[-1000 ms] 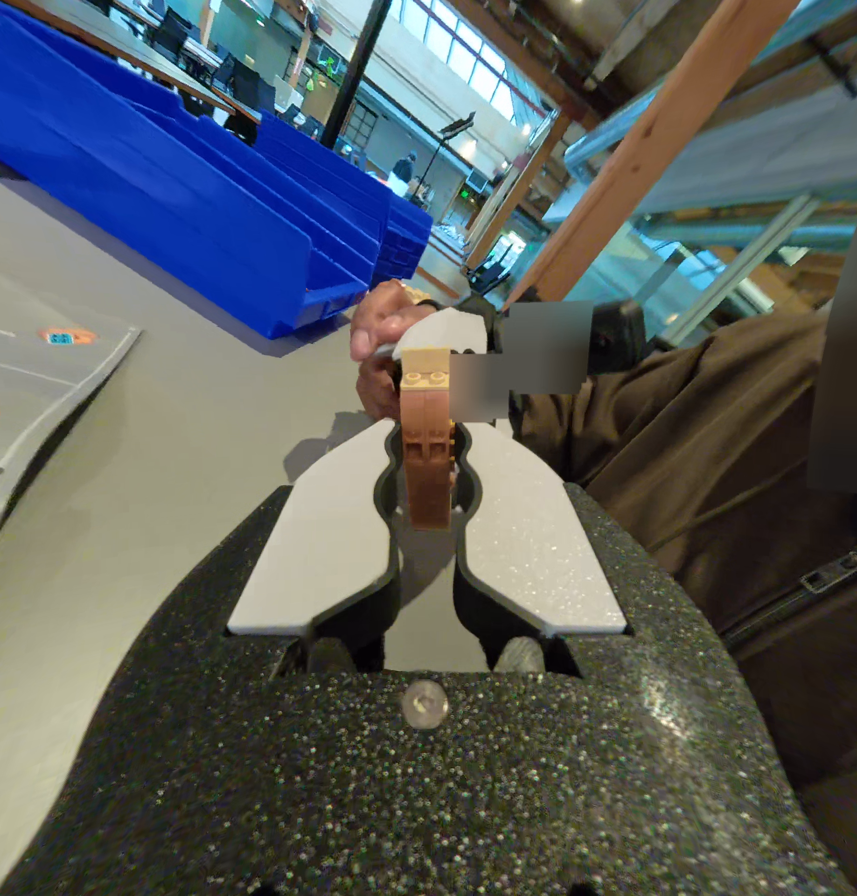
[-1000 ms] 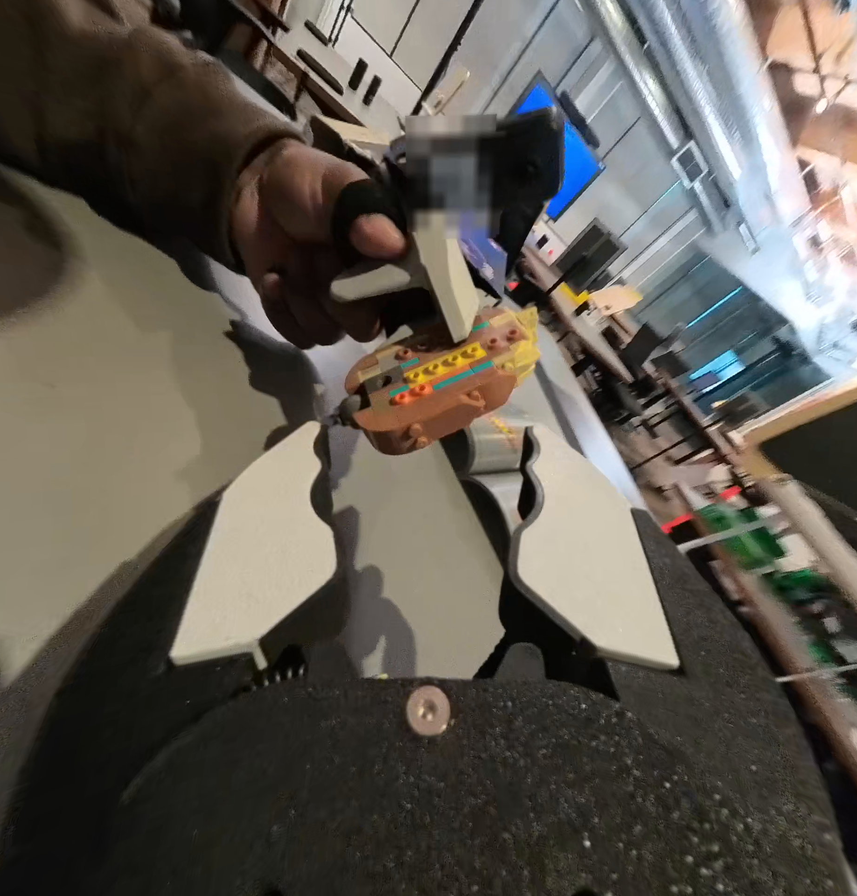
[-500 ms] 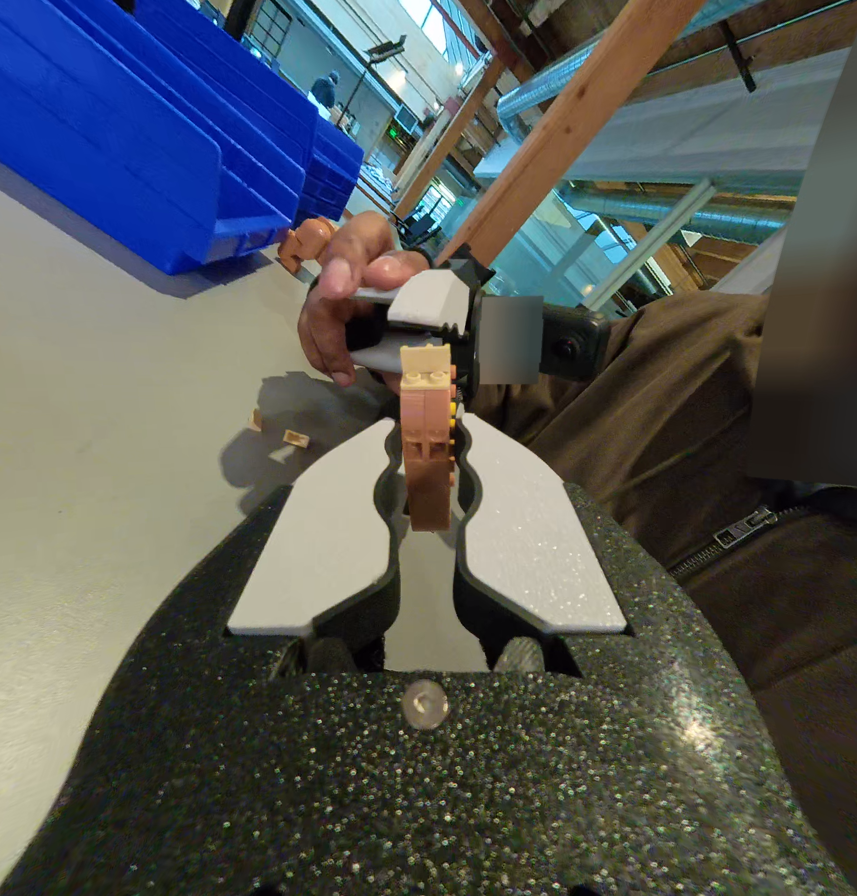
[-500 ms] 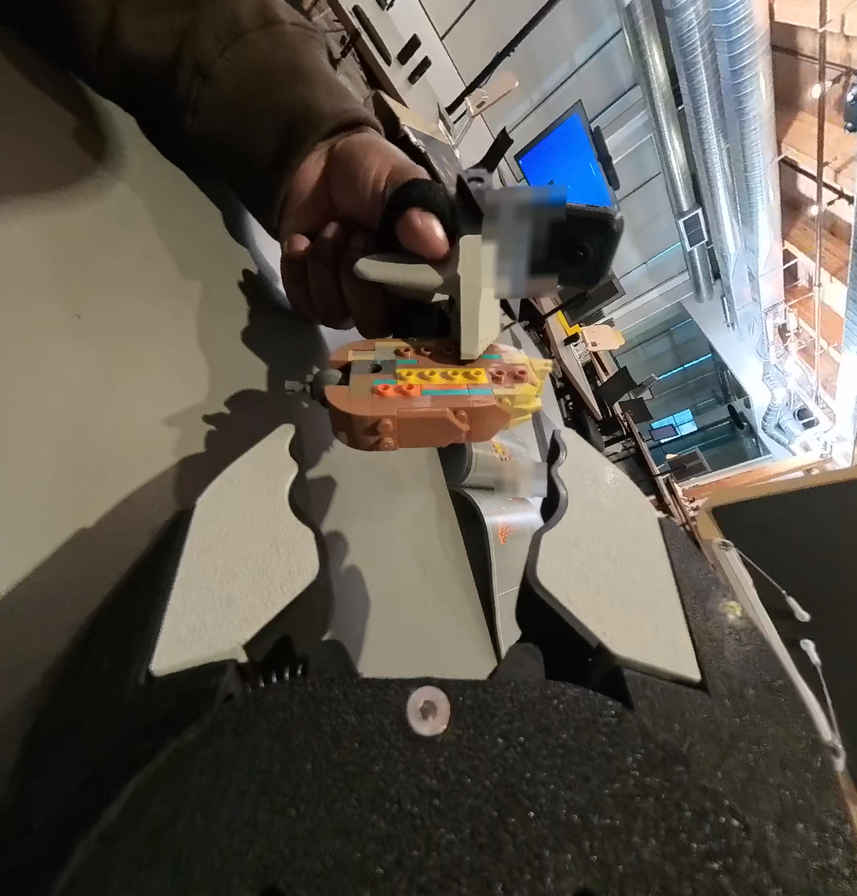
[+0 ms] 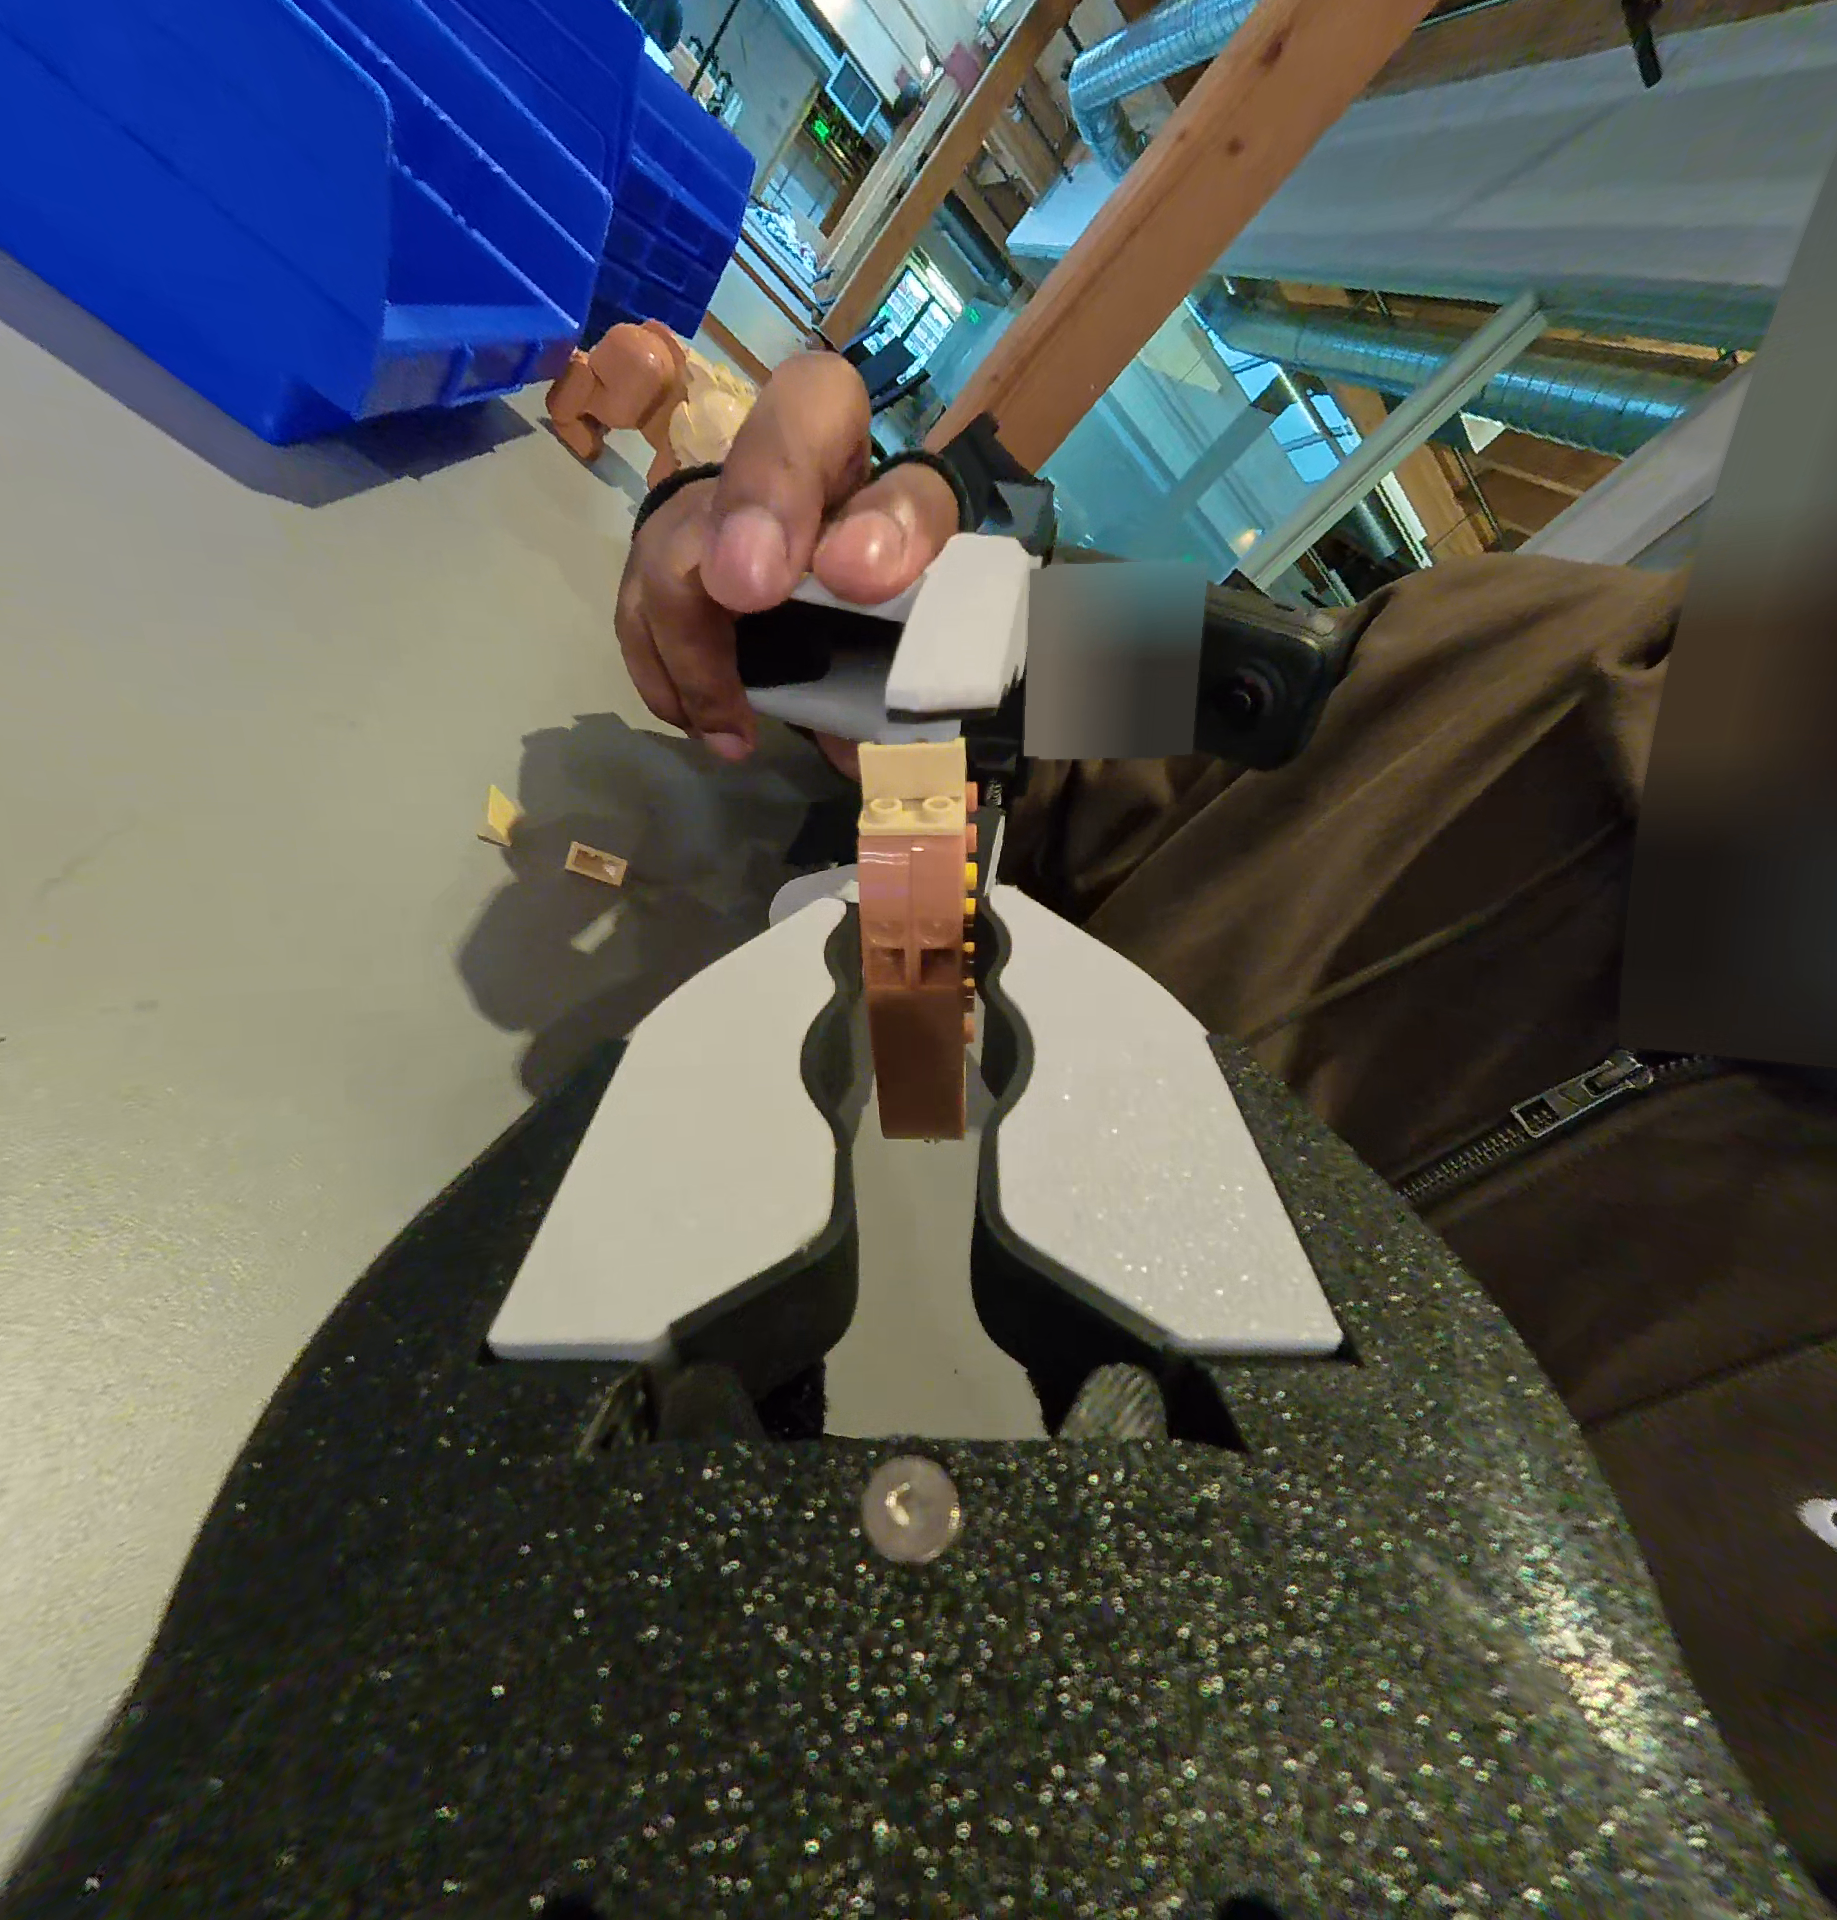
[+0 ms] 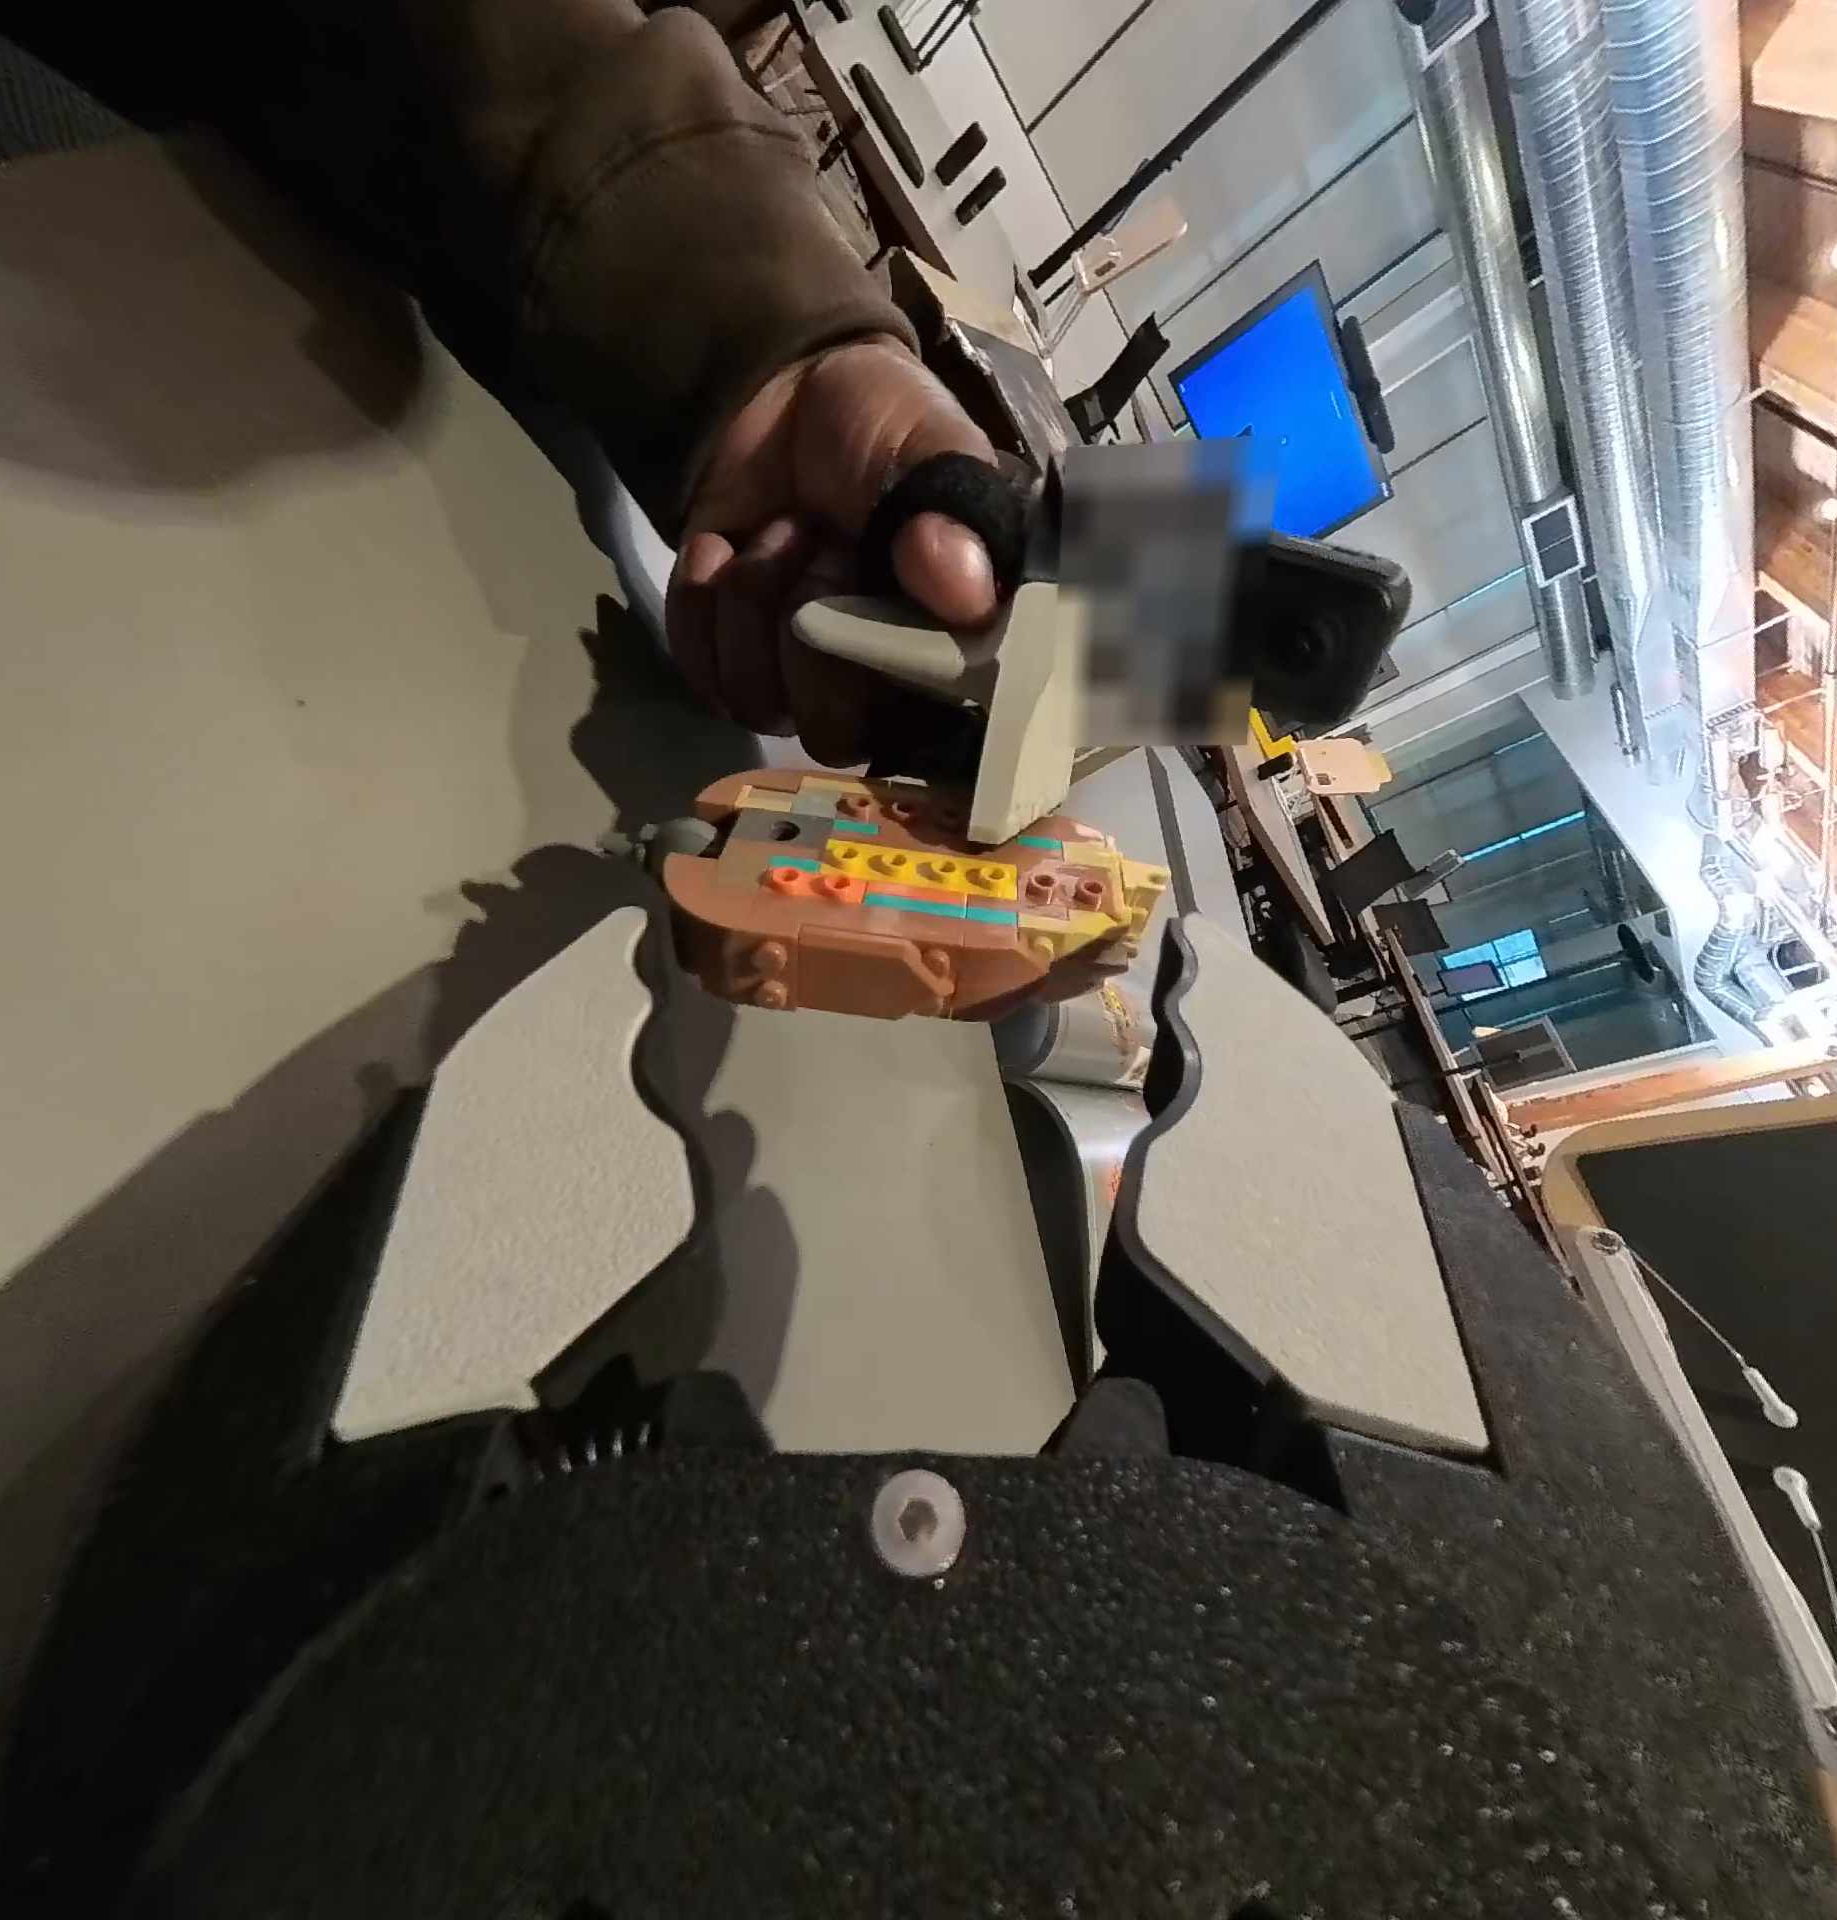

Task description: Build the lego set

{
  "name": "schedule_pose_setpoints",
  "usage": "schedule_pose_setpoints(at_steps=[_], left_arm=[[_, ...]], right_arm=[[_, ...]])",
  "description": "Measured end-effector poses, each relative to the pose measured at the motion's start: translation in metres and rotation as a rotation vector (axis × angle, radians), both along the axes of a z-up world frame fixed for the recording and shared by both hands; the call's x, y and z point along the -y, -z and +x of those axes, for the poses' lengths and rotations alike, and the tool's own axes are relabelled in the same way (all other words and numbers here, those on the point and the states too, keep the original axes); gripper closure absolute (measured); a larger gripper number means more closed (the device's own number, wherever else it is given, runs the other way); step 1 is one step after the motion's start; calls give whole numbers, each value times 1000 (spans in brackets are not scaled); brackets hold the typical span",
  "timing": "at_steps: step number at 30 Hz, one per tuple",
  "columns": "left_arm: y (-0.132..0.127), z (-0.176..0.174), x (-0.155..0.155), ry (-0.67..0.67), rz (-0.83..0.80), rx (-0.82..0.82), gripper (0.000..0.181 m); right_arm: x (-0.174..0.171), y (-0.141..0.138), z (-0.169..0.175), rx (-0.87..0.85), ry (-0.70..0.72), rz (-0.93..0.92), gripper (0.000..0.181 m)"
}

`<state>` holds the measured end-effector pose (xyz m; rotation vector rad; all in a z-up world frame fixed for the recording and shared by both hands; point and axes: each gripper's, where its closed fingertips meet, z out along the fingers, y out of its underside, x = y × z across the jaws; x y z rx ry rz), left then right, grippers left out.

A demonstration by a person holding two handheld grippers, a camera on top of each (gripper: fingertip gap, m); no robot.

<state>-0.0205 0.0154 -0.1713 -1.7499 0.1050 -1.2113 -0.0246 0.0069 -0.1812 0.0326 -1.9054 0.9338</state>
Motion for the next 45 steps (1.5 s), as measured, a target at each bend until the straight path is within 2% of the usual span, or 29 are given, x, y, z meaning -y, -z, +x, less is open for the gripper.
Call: schedule_pose_setpoints(at_steps=[34,45], left_arm=[[7,4,-1,21,-42,-25,161],[2,-1,-1,-11,-8,-30,161]], right_arm=[[0,9,4,32,-24,50,97],[-3,3,-2,10,32,-4,94]])
